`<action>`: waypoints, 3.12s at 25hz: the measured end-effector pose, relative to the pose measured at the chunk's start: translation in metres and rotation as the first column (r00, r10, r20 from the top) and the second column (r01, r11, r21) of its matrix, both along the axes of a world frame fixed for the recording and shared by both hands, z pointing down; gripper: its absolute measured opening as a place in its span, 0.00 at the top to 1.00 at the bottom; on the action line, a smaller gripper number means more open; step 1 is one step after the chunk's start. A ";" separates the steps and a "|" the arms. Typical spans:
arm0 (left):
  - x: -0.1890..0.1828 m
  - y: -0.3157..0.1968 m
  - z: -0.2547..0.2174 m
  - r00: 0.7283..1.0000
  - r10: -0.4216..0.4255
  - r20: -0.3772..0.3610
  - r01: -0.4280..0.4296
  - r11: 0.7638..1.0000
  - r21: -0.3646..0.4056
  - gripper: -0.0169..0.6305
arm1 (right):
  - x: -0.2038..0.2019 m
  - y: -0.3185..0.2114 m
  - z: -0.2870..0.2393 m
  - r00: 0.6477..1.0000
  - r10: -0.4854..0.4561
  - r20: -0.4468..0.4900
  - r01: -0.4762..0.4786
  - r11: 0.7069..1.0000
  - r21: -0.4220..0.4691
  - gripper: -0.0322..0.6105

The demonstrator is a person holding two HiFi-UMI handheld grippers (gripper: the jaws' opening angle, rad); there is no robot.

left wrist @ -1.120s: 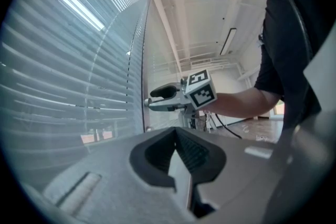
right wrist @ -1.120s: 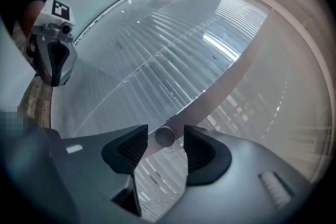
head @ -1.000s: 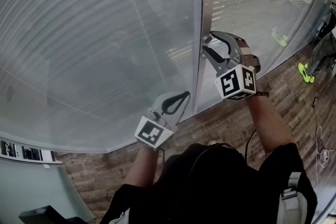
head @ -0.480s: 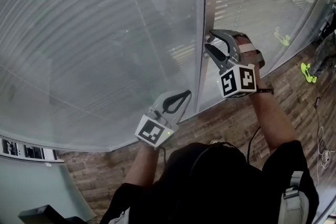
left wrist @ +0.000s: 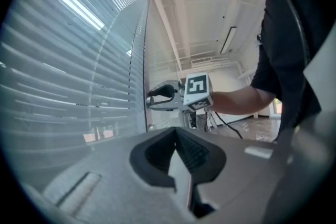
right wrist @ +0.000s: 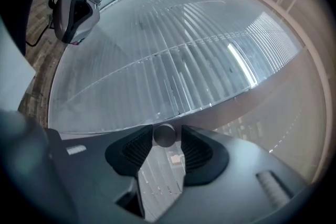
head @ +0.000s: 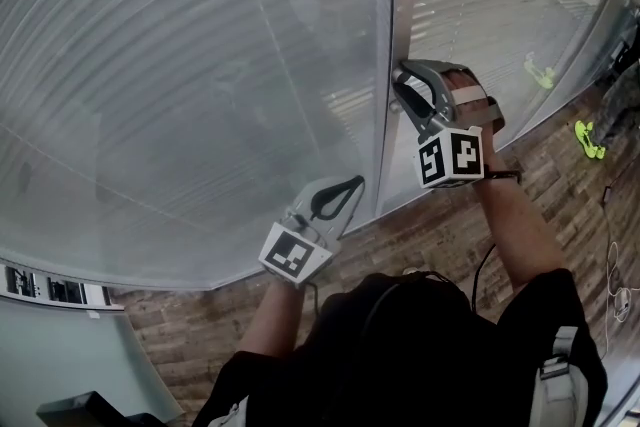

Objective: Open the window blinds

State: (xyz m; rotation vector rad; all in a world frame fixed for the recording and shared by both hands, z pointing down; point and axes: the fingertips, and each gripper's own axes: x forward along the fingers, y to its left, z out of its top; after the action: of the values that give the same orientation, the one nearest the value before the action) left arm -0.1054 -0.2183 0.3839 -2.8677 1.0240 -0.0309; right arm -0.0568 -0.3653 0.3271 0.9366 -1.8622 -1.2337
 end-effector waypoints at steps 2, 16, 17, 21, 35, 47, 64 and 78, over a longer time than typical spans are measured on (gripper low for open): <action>-0.001 0.000 0.000 1.000 -0.002 0.002 0.002 1.000 0.000 0.97 | 0.000 0.000 0.000 1.000 0.008 -0.013 -0.008 1.000 0.022 0.75; 0.001 0.000 0.001 1.000 0.000 0.004 0.000 1.000 -0.007 0.97 | 0.002 0.001 -0.004 0.996 0.019 0.083 -0.018 1.000 -0.008 0.75; 0.001 0.000 0.001 1.000 -0.001 0.003 0.001 1.000 -0.007 0.97 | 0.002 0.001 -0.005 0.995 0.019 0.102 -0.017 1.000 -0.019 0.75; 0.001 0.001 0.003 1.000 0.001 0.004 -0.001 1.000 -0.009 0.97 | 0.002 0.001 -0.007 0.983 0.027 0.181 -0.017 0.998 -0.059 0.75; 0.002 0.002 0.005 1.000 0.004 0.002 -0.004 1.000 -0.013 0.97 | 0.004 -0.002 -0.011 0.908 0.087 0.410 -0.003 0.979 -0.201 0.75; 0.002 0.004 0.006 1.000 -0.002 -0.003 0.002 1.000 -0.021 0.97 | 0.007 -0.004 -0.014 0.803 0.142 0.579 0.033 0.959 -0.281 0.75; 0.004 0.004 0.006 1.000 -0.002 -0.007 0.002 1.000 -0.021 0.97 | 0.016 -0.015 -0.007 0.560 0.255 0.788 0.127 0.914 -0.386 0.75; 0.006 0.001 0.007 1.000 -0.002 -0.012 0.001 0.999 -0.038 0.97 | 0.015 -0.020 -0.011 0.366 0.328 0.871 0.235 0.873 -0.427 0.75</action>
State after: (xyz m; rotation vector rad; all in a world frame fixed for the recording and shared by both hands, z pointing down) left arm -0.0997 -0.2176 0.3905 -2.9044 1.0389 -0.0330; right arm -0.0418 -0.3852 0.3164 1.5504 -2.7843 0.0584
